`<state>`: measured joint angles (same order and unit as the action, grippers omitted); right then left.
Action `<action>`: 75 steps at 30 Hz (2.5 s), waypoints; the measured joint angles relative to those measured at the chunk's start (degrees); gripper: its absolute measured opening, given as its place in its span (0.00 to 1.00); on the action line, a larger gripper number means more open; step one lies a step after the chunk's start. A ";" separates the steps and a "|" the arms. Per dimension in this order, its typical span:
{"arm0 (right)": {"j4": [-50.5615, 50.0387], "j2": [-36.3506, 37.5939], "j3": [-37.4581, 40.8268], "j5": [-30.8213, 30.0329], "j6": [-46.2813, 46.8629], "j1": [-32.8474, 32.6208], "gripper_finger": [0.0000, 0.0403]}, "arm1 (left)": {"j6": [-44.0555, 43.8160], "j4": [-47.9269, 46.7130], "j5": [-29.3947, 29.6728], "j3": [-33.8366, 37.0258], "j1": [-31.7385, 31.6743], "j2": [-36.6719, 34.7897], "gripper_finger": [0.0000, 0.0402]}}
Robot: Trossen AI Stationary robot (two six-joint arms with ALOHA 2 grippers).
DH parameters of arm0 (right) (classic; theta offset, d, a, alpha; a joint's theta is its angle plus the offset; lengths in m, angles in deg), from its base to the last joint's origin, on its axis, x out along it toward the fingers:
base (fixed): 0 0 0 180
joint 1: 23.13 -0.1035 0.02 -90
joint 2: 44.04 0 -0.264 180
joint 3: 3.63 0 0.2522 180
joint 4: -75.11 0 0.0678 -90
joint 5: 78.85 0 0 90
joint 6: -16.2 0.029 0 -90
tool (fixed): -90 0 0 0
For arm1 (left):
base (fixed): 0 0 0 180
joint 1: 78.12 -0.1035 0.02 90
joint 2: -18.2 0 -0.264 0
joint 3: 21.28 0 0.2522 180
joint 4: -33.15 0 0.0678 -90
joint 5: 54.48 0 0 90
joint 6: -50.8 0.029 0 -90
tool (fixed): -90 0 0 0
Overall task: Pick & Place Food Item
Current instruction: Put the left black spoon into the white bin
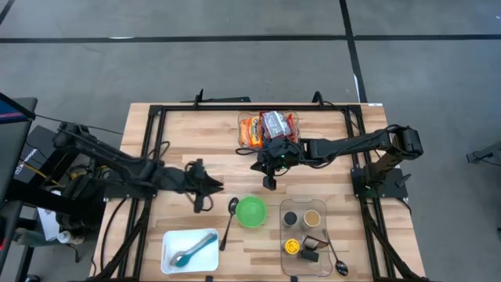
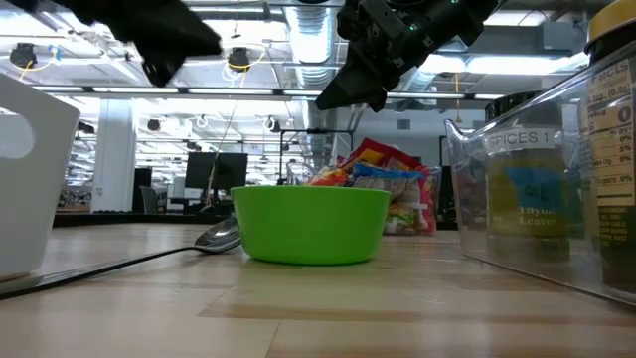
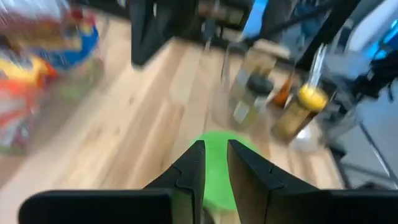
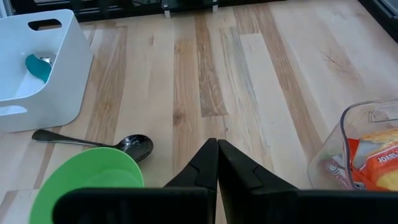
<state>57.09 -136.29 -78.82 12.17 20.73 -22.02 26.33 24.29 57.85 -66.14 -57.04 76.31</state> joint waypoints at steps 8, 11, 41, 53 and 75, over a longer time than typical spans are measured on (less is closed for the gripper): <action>-0.04 0.00 0.01 0.02 -0.02 0.00 0.01 | -1.68 0.03 -8.44 0.00 -6.05 11.92 0.16; -0.04 0.00 -0.01 -0.01 -0.02 0.00 0.01 | -3.72 0.02 -11.66 0.00 -7.72 15.79 0.16; -0.04 0.00 0.00 0.00 0.00 -0.01 0.01 | -7.44 7.98 -27.16 0.02 -14.01 30.98 0.28; -0.04 0.00 -0.01 0.02 0.00 -0.72 0.01 | -7.35 9.68 -27.16 0.02 -13.94 33.24 0.27; 0.00 0.00 0.00 0.02 -0.01 -0.72 0.01 | -7.33 14.34 -29.72 -0.01 -12.87 35.91 0.27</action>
<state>57.09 -136.29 -78.82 12.19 20.72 -22.74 19.01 38.63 28.13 -66.14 -69.91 112.22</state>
